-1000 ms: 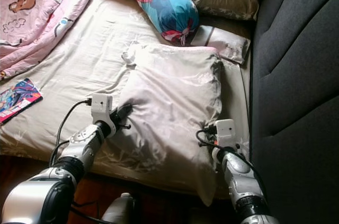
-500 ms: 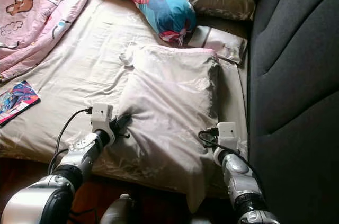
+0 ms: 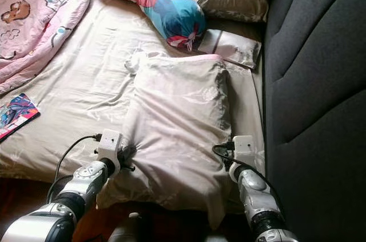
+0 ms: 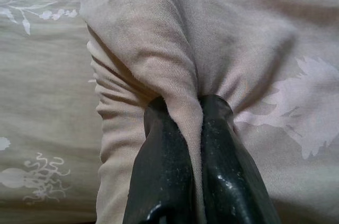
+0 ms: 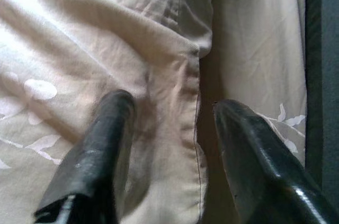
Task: Clean up the room
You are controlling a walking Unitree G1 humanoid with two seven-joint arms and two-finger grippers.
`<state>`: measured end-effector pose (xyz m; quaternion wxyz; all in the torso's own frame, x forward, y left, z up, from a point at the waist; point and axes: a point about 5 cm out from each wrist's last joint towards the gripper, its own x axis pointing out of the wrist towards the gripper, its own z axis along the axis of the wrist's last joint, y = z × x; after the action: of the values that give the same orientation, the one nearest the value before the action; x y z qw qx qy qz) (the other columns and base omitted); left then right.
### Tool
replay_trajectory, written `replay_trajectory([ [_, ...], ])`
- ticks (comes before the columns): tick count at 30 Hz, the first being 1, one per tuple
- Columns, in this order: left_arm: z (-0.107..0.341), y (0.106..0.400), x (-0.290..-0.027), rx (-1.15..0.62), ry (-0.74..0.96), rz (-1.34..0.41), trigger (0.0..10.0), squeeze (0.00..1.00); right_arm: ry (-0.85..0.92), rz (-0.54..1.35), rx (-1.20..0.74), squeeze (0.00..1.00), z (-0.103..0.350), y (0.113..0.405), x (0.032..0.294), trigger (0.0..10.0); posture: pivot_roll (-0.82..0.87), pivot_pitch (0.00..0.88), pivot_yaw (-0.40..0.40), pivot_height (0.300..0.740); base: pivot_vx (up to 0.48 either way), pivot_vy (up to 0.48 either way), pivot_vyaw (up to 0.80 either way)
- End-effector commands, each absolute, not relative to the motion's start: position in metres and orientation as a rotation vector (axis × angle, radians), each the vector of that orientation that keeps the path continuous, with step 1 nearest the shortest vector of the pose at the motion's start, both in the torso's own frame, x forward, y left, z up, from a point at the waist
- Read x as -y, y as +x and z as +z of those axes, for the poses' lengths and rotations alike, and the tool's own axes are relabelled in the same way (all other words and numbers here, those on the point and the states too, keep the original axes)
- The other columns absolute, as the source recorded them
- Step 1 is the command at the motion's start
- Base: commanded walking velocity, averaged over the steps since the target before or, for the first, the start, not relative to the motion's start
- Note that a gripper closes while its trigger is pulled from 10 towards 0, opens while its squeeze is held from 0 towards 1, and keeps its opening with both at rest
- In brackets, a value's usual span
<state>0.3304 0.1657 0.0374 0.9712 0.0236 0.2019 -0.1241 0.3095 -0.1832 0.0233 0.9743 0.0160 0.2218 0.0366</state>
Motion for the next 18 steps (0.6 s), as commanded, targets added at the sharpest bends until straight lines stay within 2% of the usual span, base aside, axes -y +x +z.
replay_trajectory([
  [1, 0.019, 0.316, -0.173, -0.496, 0.077, -0.24, 10.0, 0.0, 0.047, 0.067, -0.498, 1.0, 0.01, 0.3, 0.181, 10.0, -0.12, 0.232, 0.038, 0.74, 0.0, 0.0, 0.0],
  [2, 0.019, 0.316, -0.173, -0.496, 0.077, -0.24, 10.0, 0.0, 0.047, 0.067, -0.498, 1.0, 0.01, 0.3, 0.181, 10.0, -0.12, 0.232, 0.038, 0.74, 0.0, 0.0, 0.0],
  [3, 0.02, 0.316, -0.173, -0.494, 0.079, -0.236, 10.0, 0.0, 0.062, 0.056, -0.501, 0.44, 0.009, 0.299, 0.179, 10.0, -0.12, 0.233, 0.038, 0.74, 0.0, 0.0, 0.0],
  [4, 0.02, 0.316, -0.173, -0.494, 0.08, -0.234, 10.0, 0.0, 0.067, 0.053, -0.502, 0.44, 0.009, 0.299, 0.179, 10.0, -0.12, 0.233, 0.038, 0.74, 0.0, 0.0, 0.0],
  [5, 0.02, 0.317, -0.174, -0.49, 0.08, -0.23, 10.0, 0.0, 0.079, 0.045, -0.507, 0.0, 0.008, 0.299, 0.178, 10.0, -0.12, 0.234, 0.039, 0.74, 0.0, 0.0, 0.0],
  [9, 0.022, 0.317, -0.178, -0.469, 0.079, -0.213, 10.0, 0.0, 0.144, 0.039, -0.523, 0.0, 0.001, 0.294, 0.172, 10.0, -0.11, 0.245, 0.044, 0.74, 0.0, 0.0, 0.0],
  [14, 0.024, 0.318, -0.18, -0.452, 0.071, -0.211, 10.0, 0.0, 0.137, 0.055, -0.541, 0.0, -0.003, 0.292, 0.165, 10.0, -0.1, 0.257, 0.052, 0.74, 0.0, 0.0, 0.0],
  [18, 0.024, 0.317, -0.181, -0.441, 0.068, -0.214, 10.0, 0.0, 0.149, 0.059, -0.509, 0.0, -0.001, 0.293, 0.161, 10.0, -0.09, 0.27, 0.062, 0.716, 0.0, 0.0, 0.0],
])
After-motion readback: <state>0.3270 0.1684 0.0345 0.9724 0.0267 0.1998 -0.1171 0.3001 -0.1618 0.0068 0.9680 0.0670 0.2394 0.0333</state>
